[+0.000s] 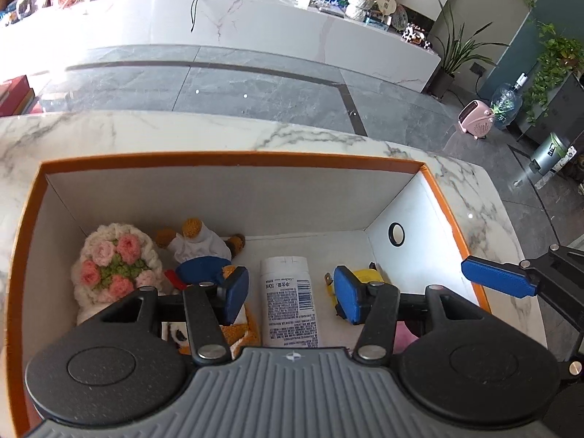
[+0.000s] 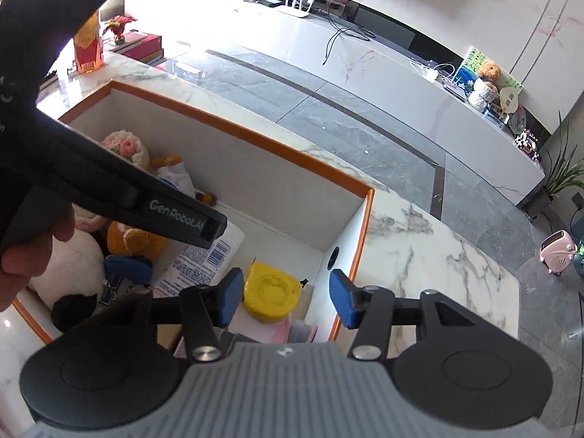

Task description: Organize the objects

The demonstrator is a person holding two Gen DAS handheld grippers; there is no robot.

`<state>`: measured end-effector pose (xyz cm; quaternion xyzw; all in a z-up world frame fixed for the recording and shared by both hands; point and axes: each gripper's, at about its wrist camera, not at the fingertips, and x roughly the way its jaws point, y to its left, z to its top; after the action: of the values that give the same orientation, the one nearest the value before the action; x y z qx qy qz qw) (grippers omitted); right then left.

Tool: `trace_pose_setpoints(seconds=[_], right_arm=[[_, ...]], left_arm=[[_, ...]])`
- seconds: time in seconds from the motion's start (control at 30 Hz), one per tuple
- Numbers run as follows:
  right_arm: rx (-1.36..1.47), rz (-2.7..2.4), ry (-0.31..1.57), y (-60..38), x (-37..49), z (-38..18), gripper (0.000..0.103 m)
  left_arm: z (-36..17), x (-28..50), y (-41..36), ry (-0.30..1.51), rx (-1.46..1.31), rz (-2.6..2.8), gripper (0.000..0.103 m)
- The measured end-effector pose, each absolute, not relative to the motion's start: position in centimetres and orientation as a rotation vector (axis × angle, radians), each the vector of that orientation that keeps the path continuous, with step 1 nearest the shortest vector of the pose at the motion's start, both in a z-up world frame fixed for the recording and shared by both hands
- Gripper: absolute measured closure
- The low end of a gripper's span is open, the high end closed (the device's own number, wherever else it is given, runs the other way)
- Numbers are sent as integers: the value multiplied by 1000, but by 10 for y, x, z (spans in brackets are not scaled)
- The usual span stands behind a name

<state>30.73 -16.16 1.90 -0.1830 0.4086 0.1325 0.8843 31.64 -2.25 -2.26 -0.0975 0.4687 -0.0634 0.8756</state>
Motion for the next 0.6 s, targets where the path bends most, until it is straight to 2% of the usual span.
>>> trace_pose_setpoints(seconds=[0.07, 0.37, 0.6], right_arm=[[-329, 254, 832, -161, 292, 25, 43], [-156, 220, 686, -153, 212, 59, 40], [-51, 200, 600, -155, 161, 87, 30]], left_arm=[[-10, 302, -23, 933, -188, -136, 41], [39, 230, -20, 744, -107, -131, 40], [70, 175, -18, 566, -38, -92, 26]])
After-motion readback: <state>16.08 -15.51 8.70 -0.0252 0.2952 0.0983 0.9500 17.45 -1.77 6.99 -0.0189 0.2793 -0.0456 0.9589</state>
